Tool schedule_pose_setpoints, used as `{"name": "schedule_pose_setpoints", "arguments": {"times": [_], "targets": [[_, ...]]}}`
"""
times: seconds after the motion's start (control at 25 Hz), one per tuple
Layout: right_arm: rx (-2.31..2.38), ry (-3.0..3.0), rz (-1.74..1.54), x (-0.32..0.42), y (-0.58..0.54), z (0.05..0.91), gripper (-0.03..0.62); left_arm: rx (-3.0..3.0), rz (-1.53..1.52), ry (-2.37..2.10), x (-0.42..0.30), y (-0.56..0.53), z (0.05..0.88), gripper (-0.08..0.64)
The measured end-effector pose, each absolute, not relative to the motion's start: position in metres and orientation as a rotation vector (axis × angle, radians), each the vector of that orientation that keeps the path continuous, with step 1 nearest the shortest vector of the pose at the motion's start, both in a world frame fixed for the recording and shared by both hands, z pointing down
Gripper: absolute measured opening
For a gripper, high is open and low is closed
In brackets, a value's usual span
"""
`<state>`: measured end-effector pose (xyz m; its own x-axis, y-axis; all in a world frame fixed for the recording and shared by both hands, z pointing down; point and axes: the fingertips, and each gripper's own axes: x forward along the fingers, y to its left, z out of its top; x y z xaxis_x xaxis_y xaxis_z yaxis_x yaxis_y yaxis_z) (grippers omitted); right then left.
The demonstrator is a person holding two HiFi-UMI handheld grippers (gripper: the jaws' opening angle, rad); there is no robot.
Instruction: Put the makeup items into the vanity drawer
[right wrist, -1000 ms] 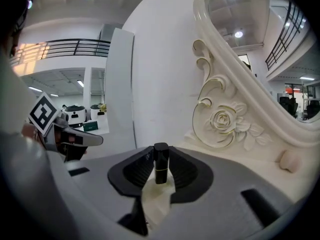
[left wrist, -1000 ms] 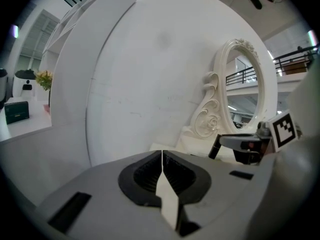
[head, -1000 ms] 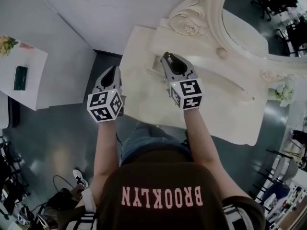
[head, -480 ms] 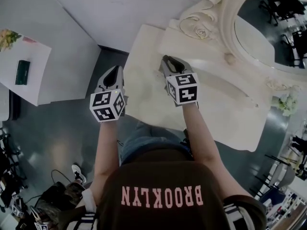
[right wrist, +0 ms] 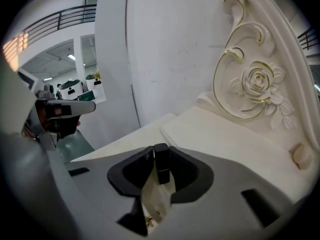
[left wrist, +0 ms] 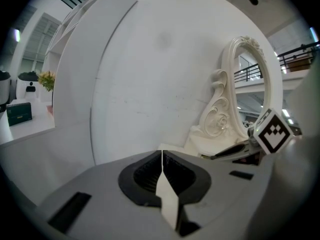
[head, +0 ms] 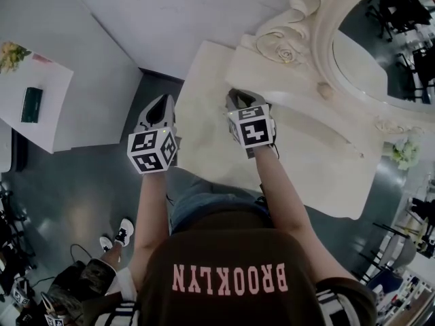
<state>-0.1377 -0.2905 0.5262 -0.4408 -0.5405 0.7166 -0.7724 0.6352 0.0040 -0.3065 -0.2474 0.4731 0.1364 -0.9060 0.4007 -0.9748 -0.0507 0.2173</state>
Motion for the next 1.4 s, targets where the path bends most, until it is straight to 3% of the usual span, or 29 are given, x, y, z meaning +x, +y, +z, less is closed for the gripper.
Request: {"name": "schedule_pose_setpoints", "arguments": {"times": [0.52,1.4], "targets": [[1.062,-2.262,0.404,-0.132,-0.295,0.497,0.115,2.026,0.202,-1.762,-0.297,-0.261,0.474,0.008],[1.404,-2.342,0.292,-0.037,-0.303,0.435,0.115,2.18,0.192,-1.657,-0.228,-0.287,0.448,0.008]]}}
